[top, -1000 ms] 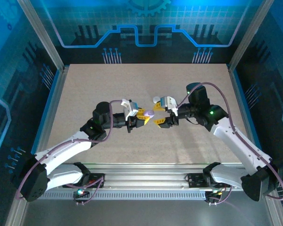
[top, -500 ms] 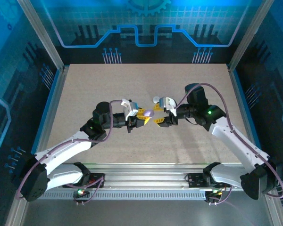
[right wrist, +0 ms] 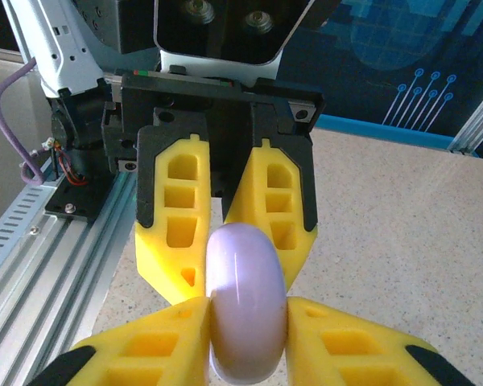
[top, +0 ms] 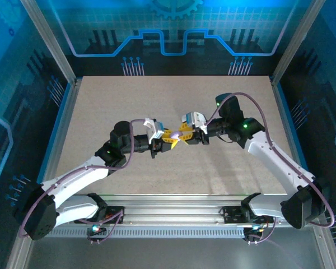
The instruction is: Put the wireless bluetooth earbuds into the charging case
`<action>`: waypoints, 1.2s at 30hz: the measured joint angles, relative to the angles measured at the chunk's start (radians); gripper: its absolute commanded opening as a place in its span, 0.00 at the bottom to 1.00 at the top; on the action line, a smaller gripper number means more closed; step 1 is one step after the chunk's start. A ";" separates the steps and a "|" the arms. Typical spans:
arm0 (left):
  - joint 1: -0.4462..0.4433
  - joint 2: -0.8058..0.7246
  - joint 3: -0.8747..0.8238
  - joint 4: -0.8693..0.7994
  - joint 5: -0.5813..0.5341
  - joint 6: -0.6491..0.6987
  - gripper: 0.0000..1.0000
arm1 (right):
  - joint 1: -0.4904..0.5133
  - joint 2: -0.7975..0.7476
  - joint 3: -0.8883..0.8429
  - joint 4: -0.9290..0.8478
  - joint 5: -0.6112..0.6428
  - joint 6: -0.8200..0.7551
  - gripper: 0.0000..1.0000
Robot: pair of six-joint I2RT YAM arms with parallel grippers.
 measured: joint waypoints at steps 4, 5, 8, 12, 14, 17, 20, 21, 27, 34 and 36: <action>0.000 -0.002 0.000 -0.002 0.000 0.000 0.13 | -0.003 0.008 0.012 -0.019 -0.007 -0.011 0.21; 0.000 -0.003 0.000 -0.003 0.000 0.000 0.13 | -0.003 0.011 0.017 -0.024 -0.008 -0.013 0.20; 0.000 -0.005 0.000 -0.005 0.000 0.000 0.14 | -0.004 0.018 0.026 -0.033 -0.013 -0.016 0.16; 0.000 -0.008 0.000 -0.013 0.000 0.000 0.18 | -0.004 0.018 0.026 -0.037 -0.013 -0.019 0.12; 0.000 -0.009 0.000 -0.016 0.000 0.000 0.21 | -0.004 0.018 0.026 -0.038 -0.013 -0.019 0.12; 0.000 -0.010 0.000 -0.018 0.000 0.000 0.25 | -0.004 0.018 0.026 -0.041 -0.013 -0.018 0.11; 0.000 -0.010 0.000 -0.018 -0.001 0.001 0.34 | -0.004 0.018 0.026 -0.041 -0.013 -0.019 0.10; 0.000 -0.010 0.000 -0.018 -0.002 0.003 0.37 | -0.004 0.018 0.026 -0.041 -0.013 -0.019 0.10; 0.000 -0.022 -0.013 -0.015 -0.034 0.000 0.60 | -0.003 0.019 0.026 -0.040 0.006 -0.019 0.10; 0.000 -0.063 -0.042 -0.028 -0.092 0.003 0.74 | -0.003 0.056 0.026 -0.040 0.032 -0.018 0.10; 0.000 -0.081 -0.054 -0.032 -0.116 0.003 0.77 | -0.003 0.072 0.026 -0.040 0.037 -0.016 0.10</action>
